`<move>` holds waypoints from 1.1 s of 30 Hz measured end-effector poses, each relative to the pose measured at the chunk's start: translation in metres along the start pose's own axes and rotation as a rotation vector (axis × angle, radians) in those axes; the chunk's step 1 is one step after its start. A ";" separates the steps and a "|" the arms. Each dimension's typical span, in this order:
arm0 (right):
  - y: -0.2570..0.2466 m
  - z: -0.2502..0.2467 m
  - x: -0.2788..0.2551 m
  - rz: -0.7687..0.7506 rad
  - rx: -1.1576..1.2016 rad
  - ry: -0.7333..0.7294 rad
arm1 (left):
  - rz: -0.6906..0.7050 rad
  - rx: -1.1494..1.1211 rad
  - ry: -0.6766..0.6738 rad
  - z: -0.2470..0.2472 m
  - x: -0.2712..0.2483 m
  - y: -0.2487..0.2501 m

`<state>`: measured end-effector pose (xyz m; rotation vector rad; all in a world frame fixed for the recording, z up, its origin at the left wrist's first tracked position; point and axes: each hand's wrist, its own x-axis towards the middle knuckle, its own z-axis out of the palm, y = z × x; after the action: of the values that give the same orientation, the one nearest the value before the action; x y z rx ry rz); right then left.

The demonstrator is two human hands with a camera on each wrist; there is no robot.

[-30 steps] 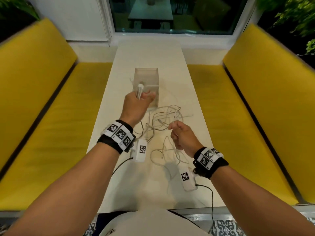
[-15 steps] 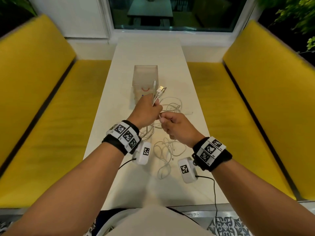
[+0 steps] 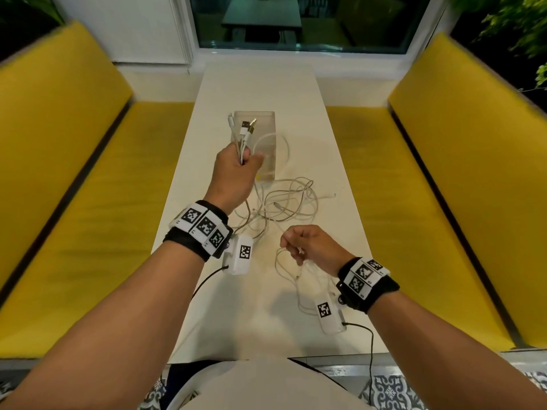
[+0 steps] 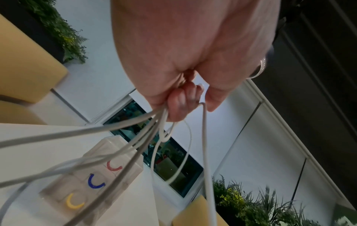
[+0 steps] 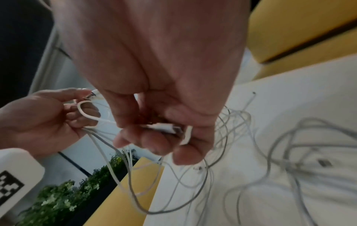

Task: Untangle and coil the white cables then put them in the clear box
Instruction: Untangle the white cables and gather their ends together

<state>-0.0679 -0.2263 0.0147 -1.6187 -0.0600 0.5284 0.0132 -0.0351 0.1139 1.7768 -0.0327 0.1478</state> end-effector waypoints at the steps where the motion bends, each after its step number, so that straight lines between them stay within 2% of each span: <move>1: -0.003 -0.004 0.003 -0.015 -0.114 0.071 | -0.019 -0.028 -0.011 0.000 -0.001 -0.001; 4: -0.016 -0.024 0.017 -0.050 -0.455 0.310 | -0.098 -0.135 -0.012 0.000 -0.003 -0.001; 7: -0.024 -0.048 0.031 0.056 -0.818 0.539 | -0.158 -0.219 -0.013 0.000 -0.005 0.000; 10: -0.031 -0.068 0.045 0.108 -1.006 0.707 | -0.185 -0.296 -0.016 0.002 -0.008 0.001; 12: -0.033 -0.076 0.054 0.129 -1.100 0.749 | -0.174 -0.337 -0.014 0.004 -0.010 0.000; 16: -0.029 -0.079 0.063 0.206 -1.154 0.731 | -0.116 -0.384 0.020 0.003 -0.011 -0.007; 18: -0.025 -0.069 0.062 0.121 -1.159 0.753 | -0.082 -0.408 0.038 0.003 -0.013 -0.011; 20: -0.022 -0.052 0.056 -0.033 -1.142 0.767 | -0.074 -0.424 0.059 0.003 -0.014 -0.014; 22: -0.017 -0.034 0.046 -0.138 -1.128 0.682 | -0.083 -0.439 0.066 0.005 -0.015 -0.017; 24: -0.007 -0.020 0.036 -0.160 -1.082 0.447 | -0.090 -0.446 0.061 0.008 -0.015 -0.020; 26: 0.009 -0.009 0.029 -0.074 -1.110 0.185 | -0.092 -0.439 0.050 0.012 -0.016 -0.022; 28: 0.028 -0.004 0.027 0.083 -1.186 0.012 | -0.083 -0.427 0.042 0.015 -0.017 -0.023; 30: 0.045 -0.007 0.027 0.190 -1.242 -0.037 | -0.072 -0.413 0.035 0.018 -0.018 -0.022; 33: 0.061 -0.014 0.027 0.221 -1.337 -0.045 | -0.070 -0.403 0.028 0.020 -0.021 -0.022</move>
<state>-0.0548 -0.2377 -0.0513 -2.9361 -0.3227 0.7556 -0.0037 -0.0508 0.0861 1.3711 0.0190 0.1063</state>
